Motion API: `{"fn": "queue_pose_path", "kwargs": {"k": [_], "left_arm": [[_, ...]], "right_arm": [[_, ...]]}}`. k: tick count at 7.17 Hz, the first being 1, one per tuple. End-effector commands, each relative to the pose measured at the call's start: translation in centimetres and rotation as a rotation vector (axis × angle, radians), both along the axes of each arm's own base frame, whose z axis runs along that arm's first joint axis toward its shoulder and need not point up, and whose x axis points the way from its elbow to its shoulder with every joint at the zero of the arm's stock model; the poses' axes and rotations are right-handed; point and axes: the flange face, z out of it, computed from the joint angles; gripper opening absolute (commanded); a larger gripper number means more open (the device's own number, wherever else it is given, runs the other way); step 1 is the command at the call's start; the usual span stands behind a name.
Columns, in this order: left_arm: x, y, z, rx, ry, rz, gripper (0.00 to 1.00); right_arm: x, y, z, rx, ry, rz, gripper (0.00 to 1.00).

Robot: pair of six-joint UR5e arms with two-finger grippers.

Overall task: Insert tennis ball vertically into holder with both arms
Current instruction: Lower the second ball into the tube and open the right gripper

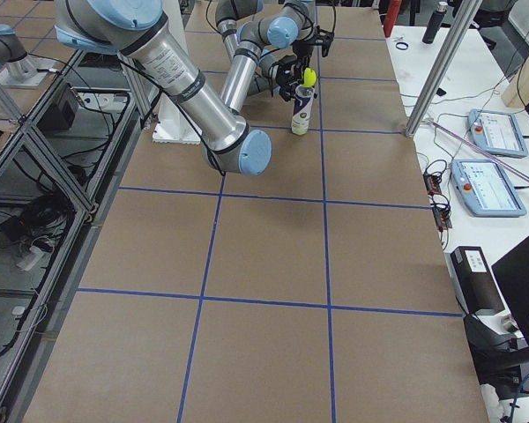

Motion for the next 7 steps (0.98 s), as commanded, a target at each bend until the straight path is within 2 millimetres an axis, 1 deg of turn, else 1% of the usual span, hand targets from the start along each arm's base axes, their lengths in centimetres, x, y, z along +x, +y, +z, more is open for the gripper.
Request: {"fn": "queue_pose_path", "kwargs": {"k": [1, 2, 7], "left_arm": [[0.0, 0.01, 0.03, 0.0, 0.0, 0.0, 0.99], [0.0, 0.01, 0.03, 0.001, -0.001, -0.001, 0.99], [0.03, 0.0, -0.07, 0.001, -0.001, -0.001, 0.99]], "right_arm": [[-2.13, -0.01, -1.42, 0.015, 0.018, 0.007, 0.55], [-2.24, 0.03, -1.73, 0.017, 0.015, 0.006, 0.98], [-2.22, 0.04, -1.85, 0.034, 0.015, -0.005, 0.99]]}}
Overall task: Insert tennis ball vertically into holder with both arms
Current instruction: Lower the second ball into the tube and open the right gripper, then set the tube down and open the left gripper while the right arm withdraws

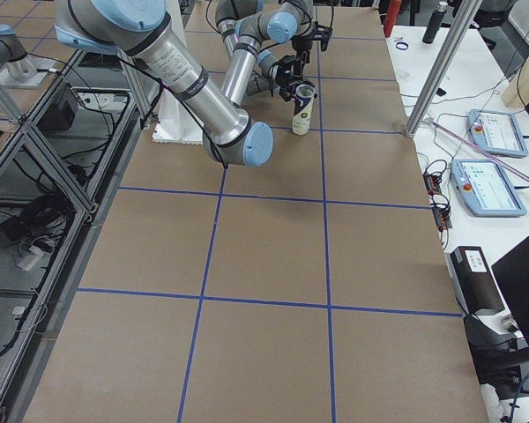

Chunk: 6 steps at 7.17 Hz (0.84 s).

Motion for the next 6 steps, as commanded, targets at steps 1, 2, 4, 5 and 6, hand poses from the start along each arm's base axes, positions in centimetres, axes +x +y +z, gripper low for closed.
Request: {"fn": "queue_pose_path", "kwargs": {"k": [1, 2, 4, 5, 6], "left_arm": [[0.0, 0.0, -0.1, 0.0, 0.003, 0.001, 0.99], [-0.3, 0.1, -0.8, 0.005, 0.016, 0.001, 0.99], [-1.2, 0.4, -2.2, 0.018, 0.052, 0.001, 0.99], [-1.4, 0.4, -2.4, 0.021, 0.059, -0.001, 0.99], [-1.9, 0.3, -2.7, 0.025, 0.071, -0.003, 0.99]], "right_arm": [[0.1, -0.2, 0.4, 0.013, 0.007, -0.007, 0.99], [0.8, -1.0, 1.4, 0.051, 0.028, -0.033, 0.99], [3.9, -4.3, 5.8, 0.107, 0.092, -0.07, 0.99], [6.4, -6.3, 8.8, 0.135, 0.121, -0.107, 0.99], [10.1, -8.6, 11.9, 0.166, 0.141, -0.145, 0.99]]}}
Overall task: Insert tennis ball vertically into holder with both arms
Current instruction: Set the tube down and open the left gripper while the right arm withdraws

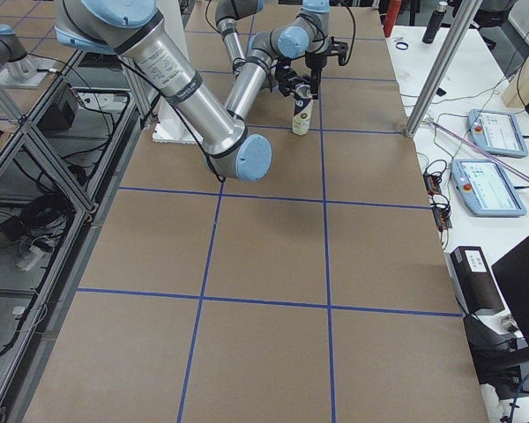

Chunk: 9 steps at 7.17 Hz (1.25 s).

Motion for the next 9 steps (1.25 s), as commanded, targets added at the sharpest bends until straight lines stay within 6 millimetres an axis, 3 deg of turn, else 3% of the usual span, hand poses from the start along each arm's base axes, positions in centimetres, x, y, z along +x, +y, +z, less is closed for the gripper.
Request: {"fn": "queue_pose_path", "kwargs": {"k": [1, 3, 5, 6, 8, 9], "left_arm": [[-1.0, 0.0, -1.0, 0.011, 0.028, -0.005, 0.99], [-2.9, -0.4, -1.0, 0.017, 0.037, -0.02, 0.99], [-7.0, -1.8, 1.4, 0.014, 0.019, -0.061, 0.99], [-10.1, -2.9, 2.7, 0.022, -0.028, -0.064, 0.99], [-18.2, -7.1, 7.3, 0.009, -0.183, -0.064, 0.99], [-21.0, -9.1, 9.6, -0.022, -0.26, -0.066, 0.99]], "right_arm": [[7.6, -4.8, 7.0, 0.066, 0.058, -0.084, 0.99], [14.9, -8.9, 15.4, 0.097, 0.125, -0.176, 1.0], [23.0, -11.0, 24.7, 0.122, 0.126, -0.245, 0.99], [26.4, -11.0, 30.4, 0.154, 0.108, -0.264, 1.0], [33.4, -8.0, 41.0, 0.173, 0.122, -0.303, 0.99], [36.9, -6.1, 44.2, 0.179, 0.134, -0.317, 0.99]]}}
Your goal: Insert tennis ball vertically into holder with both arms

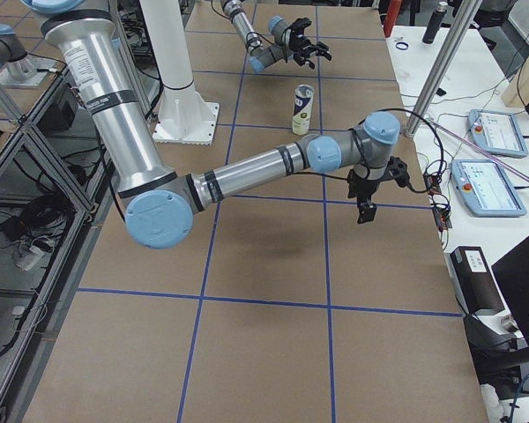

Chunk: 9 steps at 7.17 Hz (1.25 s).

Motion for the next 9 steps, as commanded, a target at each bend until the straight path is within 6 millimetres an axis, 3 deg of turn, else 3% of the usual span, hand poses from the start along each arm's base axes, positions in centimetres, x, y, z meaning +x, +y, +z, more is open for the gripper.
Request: {"fn": "queue_pose_path", "kwargs": {"k": [1, 2, 3, 4, 5, 6, 7, 8, 9], "left_arm": [[-7.5, -4.2, 5.9, -0.084, -0.176, 0.001, 0.99], [-11.7, -6.2, 9.3, -0.159, -0.282, 0.046, 0.99], [-16.9, -8.2, 12.5, -0.26, -0.379, 0.112, 0.99], [-23.4, -10.4, 13.2, -0.325, -0.428, 0.172, 0.99], [-28.3, -11.9, 14.5, -0.443, -0.457, 0.24, 0.99], [-33.2, -13.0, 15.6, -0.474, -0.523, 0.196, 0.99], [-35.6, -13.3, 17.9, -0.562, -0.565, 0.308, 0.99], [-39.2, -13.3, 20.6, -0.719, -0.579, 0.343, 0.99], [-40.2, -12.2, 25.9, -0.972, -0.569, 0.4, 0.99]], "right_arm": [[7.2, 4.9, 8.1, -0.011, 0.019, -0.011, 0.99], [9.0, 6.5, 10.0, -0.044, 0.021, 0.016, 0.99], [9.3, 7.2, 10.9, -0.061, 0.022, 0.023, 0.99], [9.3, 7.5, 11.1, -0.064, 0.02, 0.023, 0.99], [9.3, 7.7, 11.3, -0.067, 0.02, 0.023, 0.99], [9.5, 7.7, 11.3, -0.066, 0.022, 0.025, 0.99], [9.7, 7.7, 11.3, -0.066, 0.022, 0.028, 0.99], [9.7, 7.7, 11.3, -0.067, 0.022, 0.029, 0.99], [9.7, 7.7, 11.4, -0.068, 0.023, 0.028, 0.99]]}}
